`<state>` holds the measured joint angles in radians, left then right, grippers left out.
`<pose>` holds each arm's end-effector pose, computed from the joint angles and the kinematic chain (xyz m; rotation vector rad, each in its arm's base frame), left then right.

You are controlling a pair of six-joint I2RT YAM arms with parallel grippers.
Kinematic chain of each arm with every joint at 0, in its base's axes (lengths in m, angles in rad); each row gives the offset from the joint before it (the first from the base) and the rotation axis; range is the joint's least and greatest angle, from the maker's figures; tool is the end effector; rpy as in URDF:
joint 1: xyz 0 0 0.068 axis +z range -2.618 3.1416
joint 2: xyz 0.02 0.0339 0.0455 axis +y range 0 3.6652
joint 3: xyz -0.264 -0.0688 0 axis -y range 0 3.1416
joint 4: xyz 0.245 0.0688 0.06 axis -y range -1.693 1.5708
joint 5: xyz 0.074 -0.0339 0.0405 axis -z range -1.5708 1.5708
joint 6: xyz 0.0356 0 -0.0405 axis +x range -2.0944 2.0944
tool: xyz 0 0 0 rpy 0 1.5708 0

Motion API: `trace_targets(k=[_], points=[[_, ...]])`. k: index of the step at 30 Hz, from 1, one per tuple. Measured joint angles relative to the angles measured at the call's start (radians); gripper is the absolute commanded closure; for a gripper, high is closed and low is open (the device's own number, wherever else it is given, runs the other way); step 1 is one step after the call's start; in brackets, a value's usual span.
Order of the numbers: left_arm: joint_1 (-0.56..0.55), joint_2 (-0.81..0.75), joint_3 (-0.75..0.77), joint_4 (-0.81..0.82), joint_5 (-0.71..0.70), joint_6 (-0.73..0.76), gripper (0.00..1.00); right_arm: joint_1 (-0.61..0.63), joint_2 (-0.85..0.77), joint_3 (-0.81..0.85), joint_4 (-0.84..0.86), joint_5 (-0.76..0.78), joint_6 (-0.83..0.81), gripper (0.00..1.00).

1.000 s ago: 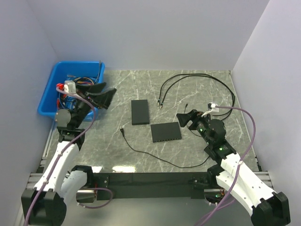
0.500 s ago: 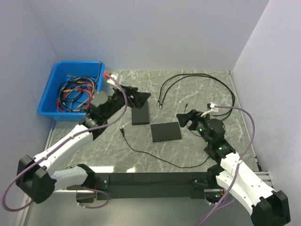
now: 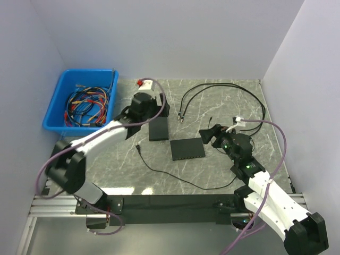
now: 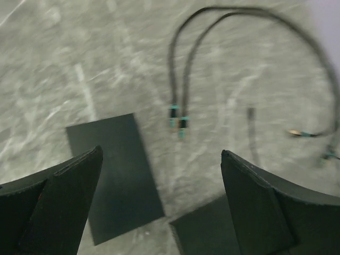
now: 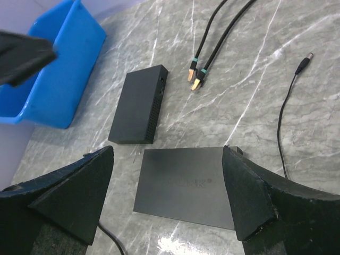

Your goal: Insert the plug into the switch port

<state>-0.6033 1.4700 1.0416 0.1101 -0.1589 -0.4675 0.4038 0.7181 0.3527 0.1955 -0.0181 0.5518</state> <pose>0.2872 -0.1910 0.2948 0.0200 1.9269 -0.5783 0.1648 0.0711 0.2372 0.1191 1.7912 0.7103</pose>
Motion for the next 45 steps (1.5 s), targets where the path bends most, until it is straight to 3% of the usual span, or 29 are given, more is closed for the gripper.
trace_targets(k=[8, 15, 21, 29, 45], points=[[0.014, 0.34, 0.287, -0.238, -0.199, 0.007, 0.0, 0.005, 0.009, 0.0, -0.024, 0.026, -0.003, 0.12], [0.117, 0.506, 0.336, -0.31, -0.167, -0.001, 0.01, 0.005, 0.05, 0.001, -0.026, 0.026, -0.002, 0.12], [0.175, 0.517, 0.331, -0.304, -0.117, -0.016, 0.01, 0.01, 0.077, 0.002, -0.027, 0.025, -0.001, 0.12], [0.15, 0.525, 0.275, -0.232, -0.003, -0.033, 0.0, 0.012, 0.09, 0.007, -0.034, 0.026, 0.001, 0.12], [0.096, 0.54, 0.256, -0.146, 0.073, -0.023, 0.0, 0.013, 0.104, 0.008, -0.043, 0.03, 0.0, 0.13]])
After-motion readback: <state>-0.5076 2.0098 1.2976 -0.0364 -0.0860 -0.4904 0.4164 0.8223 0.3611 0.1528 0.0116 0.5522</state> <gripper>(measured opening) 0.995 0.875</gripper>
